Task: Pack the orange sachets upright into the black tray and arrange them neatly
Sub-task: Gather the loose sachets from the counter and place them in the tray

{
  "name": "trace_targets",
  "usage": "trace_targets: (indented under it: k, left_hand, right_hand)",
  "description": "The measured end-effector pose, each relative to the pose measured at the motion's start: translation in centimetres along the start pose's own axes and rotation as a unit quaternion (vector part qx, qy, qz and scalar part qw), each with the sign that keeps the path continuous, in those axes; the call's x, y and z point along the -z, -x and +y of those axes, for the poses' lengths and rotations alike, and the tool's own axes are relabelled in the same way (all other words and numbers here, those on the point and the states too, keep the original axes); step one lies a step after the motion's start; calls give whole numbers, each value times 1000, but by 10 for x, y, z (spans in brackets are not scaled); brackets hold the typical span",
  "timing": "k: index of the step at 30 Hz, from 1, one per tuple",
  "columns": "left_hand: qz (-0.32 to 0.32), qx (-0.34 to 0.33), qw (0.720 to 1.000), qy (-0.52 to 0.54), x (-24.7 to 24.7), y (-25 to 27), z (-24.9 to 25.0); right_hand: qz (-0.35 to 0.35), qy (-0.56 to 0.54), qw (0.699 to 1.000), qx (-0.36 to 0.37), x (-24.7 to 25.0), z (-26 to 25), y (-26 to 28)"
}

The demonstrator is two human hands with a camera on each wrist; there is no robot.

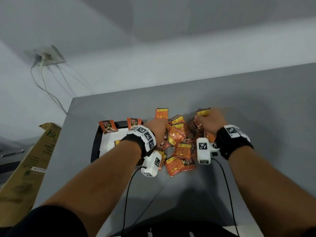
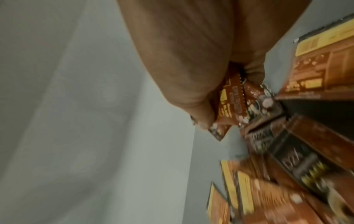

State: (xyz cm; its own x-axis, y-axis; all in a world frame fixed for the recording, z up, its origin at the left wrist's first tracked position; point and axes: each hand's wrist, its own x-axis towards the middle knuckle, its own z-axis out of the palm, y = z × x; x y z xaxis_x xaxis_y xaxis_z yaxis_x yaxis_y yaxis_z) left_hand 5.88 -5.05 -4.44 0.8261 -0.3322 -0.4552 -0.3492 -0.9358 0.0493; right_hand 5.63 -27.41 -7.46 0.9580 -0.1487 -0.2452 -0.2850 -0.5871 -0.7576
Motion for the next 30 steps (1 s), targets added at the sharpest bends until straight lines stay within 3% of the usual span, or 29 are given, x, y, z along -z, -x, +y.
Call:
trace_targets:
  k: [2, 4, 7, 10, 12, 15, 18, 21, 24, 30]
  left_hand:
    - [-9, -2, 1000, 27, 11, -4, -2]
    - [-13, 3, 999, 38, 20, -9, -2]
    - [-24, 9, 999, 34, 22, -15, 4]
    - [-47, 0, 999, 11, 16, -22, 12]
    - [-62, -4, 998, -9, 11, -27, 16]
    - [-34, -16, 998, -52, 1, -33, 12]
    - [-2, -11, 998, -61, -6, -36, 4]
    - [5, -18, 999, -32, -6, -35, -2]
    - [6, -23, 1000, 4, -2, -30, -5]
    - [43, -54, 995, 65, 10, -22, -13]
  right_hand:
    - [39, -5, 997, -60, 5, 10, -18]
    - [19, 61, 993, -95, 2, 15, -28]
    - [-32, 198, 974, -108, -10, 21, -36]
    - [-19, 300, 950, -80, -17, 23, -39]
    - [-15, 291, 955, -62, -19, 23, -39]
    - [8, 156, 987, -48, -6, 23, -36]
    - [-10, 44, 998, -40, 19, 28, -26]
    - [-77, 124, 989, -10, 33, 40, -6]
    - [-120, 218, 968, -36, 31, 52, 13]
    - [-72, 339, 938, 8, 11, 59, 28]
